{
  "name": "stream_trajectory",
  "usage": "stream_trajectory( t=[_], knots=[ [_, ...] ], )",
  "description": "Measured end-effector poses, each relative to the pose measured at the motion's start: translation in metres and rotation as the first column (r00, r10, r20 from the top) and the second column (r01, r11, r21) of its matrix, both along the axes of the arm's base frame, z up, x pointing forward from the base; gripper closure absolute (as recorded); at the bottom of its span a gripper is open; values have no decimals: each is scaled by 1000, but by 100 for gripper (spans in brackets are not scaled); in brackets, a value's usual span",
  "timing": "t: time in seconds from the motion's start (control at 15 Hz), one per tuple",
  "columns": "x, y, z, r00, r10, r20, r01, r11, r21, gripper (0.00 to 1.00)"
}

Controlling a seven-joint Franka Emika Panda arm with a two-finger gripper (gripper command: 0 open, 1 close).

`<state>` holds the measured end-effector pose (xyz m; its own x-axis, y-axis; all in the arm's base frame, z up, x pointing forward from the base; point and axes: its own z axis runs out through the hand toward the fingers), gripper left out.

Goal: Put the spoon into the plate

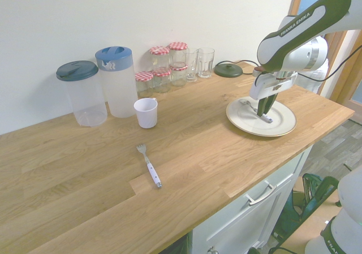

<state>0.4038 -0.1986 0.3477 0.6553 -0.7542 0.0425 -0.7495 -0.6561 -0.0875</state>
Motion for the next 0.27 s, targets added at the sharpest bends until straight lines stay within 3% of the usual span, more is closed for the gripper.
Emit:
stream_trajectory(
  t=[0.27],
  knots=[
    [2, 59, 57, 997, 72, 23, -72, 997, -16, 0]
  ],
)
